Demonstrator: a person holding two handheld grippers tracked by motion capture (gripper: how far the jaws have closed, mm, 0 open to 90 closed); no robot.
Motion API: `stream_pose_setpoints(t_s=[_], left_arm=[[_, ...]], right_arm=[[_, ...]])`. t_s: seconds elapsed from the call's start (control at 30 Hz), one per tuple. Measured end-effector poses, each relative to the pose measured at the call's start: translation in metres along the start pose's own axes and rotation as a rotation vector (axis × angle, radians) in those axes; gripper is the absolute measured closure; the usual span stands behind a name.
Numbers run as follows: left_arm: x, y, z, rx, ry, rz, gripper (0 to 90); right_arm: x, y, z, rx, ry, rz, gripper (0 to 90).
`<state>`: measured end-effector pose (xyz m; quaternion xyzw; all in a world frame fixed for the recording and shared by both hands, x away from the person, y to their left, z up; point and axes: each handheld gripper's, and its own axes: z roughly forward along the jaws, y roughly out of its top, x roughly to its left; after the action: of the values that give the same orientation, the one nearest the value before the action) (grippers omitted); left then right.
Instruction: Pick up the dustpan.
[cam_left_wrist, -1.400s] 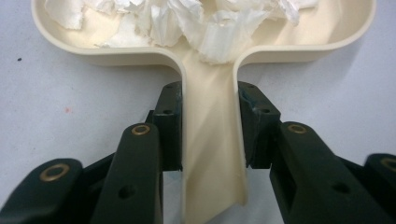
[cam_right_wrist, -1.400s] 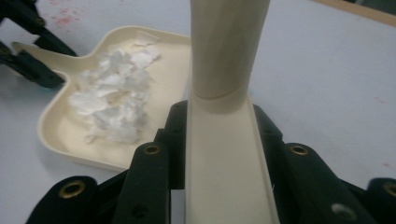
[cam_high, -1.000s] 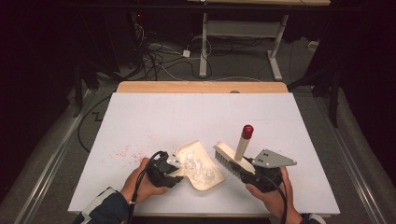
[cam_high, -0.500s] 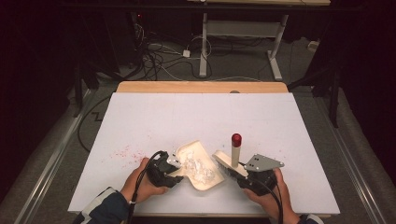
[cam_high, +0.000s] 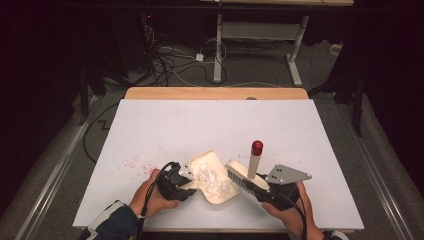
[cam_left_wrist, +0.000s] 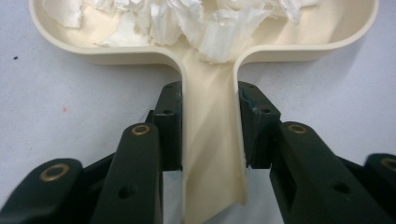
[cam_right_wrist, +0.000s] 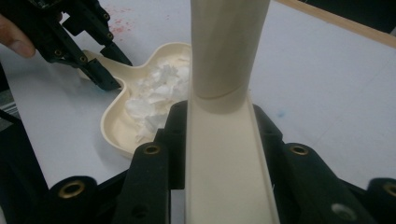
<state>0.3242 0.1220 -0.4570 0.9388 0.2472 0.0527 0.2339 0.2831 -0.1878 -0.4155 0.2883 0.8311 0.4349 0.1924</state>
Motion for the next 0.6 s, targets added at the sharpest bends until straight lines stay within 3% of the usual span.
stream_pose_setpoints(t_s=[0.37,0.6], left_arm=[[0.001,0.0,0.001,0.004,-0.002,-0.002,63.8],[0.001,0.0,0.001,0.005,-0.005,-0.008,63.7]], right_arm=[[-0.012,-0.001,-0.003,-0.014,-0.047,0.027,67.3],[-0.024,0.01,0.018,-0.032,-0.097,0.003,67.3]])
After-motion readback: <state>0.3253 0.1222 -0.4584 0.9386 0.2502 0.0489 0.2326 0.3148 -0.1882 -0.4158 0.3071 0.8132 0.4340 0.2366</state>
